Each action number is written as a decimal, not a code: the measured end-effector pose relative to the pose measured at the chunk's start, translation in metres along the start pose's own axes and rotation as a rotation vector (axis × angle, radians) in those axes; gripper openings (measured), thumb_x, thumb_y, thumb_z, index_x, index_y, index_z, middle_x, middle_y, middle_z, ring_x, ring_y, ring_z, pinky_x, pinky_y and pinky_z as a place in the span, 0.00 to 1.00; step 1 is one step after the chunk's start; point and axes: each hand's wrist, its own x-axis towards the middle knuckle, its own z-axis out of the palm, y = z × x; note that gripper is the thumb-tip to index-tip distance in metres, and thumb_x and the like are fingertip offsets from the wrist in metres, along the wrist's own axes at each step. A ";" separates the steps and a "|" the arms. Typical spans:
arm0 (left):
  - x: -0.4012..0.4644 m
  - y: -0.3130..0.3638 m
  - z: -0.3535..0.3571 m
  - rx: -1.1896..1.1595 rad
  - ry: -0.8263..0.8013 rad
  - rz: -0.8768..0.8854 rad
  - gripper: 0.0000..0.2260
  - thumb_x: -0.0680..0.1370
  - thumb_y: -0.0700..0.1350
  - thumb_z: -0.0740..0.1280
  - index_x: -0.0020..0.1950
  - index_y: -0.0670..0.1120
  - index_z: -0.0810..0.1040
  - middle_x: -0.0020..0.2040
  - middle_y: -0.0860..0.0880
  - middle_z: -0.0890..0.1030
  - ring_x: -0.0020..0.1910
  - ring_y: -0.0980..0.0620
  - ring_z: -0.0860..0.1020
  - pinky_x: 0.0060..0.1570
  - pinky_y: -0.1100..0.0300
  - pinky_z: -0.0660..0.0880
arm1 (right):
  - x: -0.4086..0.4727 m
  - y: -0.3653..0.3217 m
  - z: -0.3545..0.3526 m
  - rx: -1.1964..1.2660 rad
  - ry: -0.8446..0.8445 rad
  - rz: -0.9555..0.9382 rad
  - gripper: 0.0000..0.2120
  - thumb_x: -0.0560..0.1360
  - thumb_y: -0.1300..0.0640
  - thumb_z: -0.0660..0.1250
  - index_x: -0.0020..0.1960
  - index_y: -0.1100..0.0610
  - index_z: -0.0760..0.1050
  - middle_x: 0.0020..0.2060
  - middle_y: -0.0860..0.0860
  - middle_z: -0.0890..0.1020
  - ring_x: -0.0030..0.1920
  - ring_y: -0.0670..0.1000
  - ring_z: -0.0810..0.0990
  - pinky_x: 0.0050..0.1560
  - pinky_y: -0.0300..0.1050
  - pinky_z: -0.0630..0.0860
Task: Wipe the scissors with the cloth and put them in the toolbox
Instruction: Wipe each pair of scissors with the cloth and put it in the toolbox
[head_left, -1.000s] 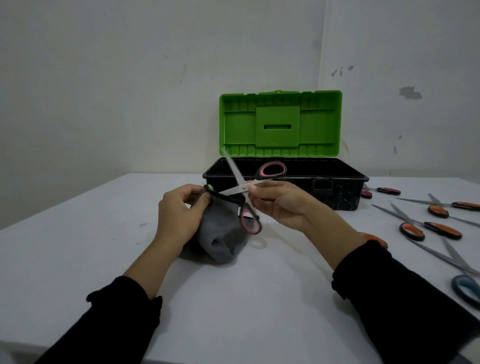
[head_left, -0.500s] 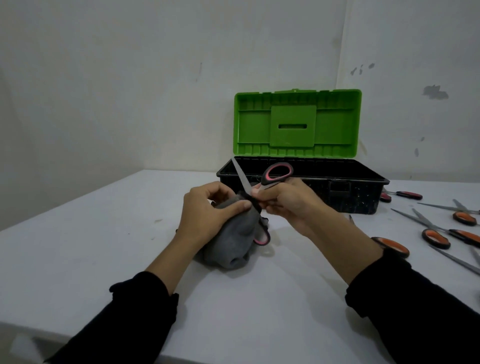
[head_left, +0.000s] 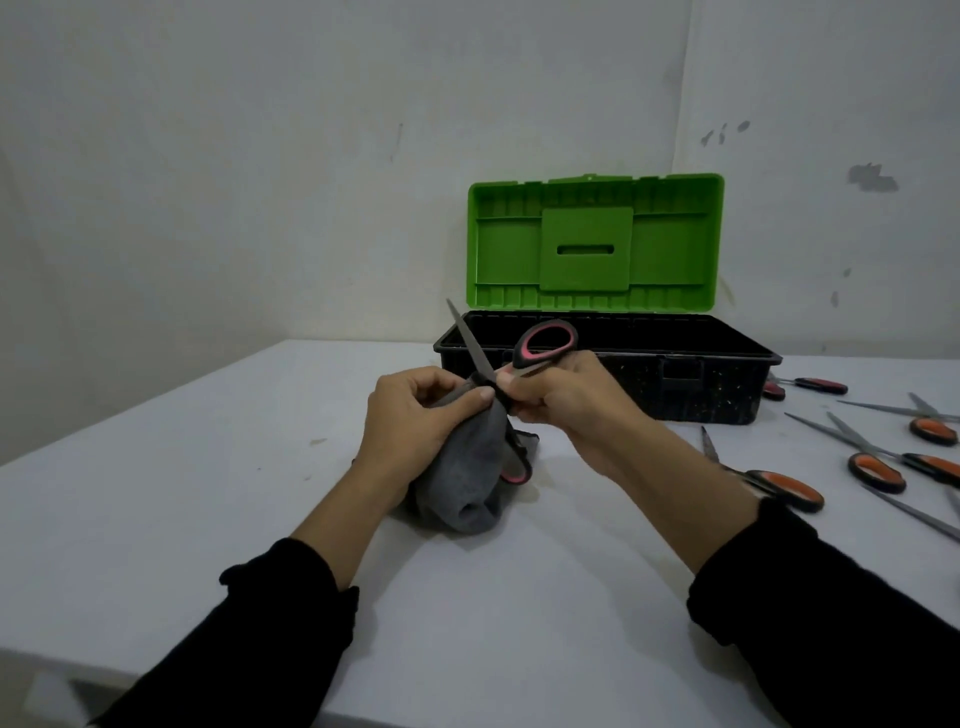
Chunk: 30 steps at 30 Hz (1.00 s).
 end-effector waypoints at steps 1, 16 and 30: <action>0.000 0.001 0.000 -0.017 -0.005 -0.016 0.07 0.67 0.48 0.76 0.37 0.46 0.82 0.36 0.48 0.84 0.37 0.52 0.81 0.41 0.57 0.78 | 0.000 0.000 0.001 0.026 -0.001 -0.001 0.04 0.72 0.67 0.68 0.40 0.61 0.79 0.35 0.53 0.80 0.32 0.45 0.79 0.31 0.33 0.74; 0.007 -0.005 -0.015 -0.110 0.218 -0.129 0.05 0.70 0.43 0.74 0.43 0.45 0.82 0.40 0.46 0.84 0.44 0.49 0.82 0.53 0.52 0.78 | 0.007 -0.017 -0.041 -0.349 0.177 -0.078 0.05 0.75 0.59 0.67 0.41 0.57 0.79 0.37 0.54 0.82 0.38 0.51 0.81 0.43 0.47 0.80; -0.005 0.009 0.006 0.192 0.031 0.296 0.05 0.70 0.42 0.73 0.46 0.47 0.84 0.43 0.52 0.84 0.43 0.61 0.80 0.47 0.67 0.75 | 0.005 -0.025 -0.012 -0.786 0.014 -0.156 0.08 0.71 0.62 0.66 0.36 0.64 0.80 0.27 0.55 0.82 0.26 0.50 0.79 0.29 0.42 0.79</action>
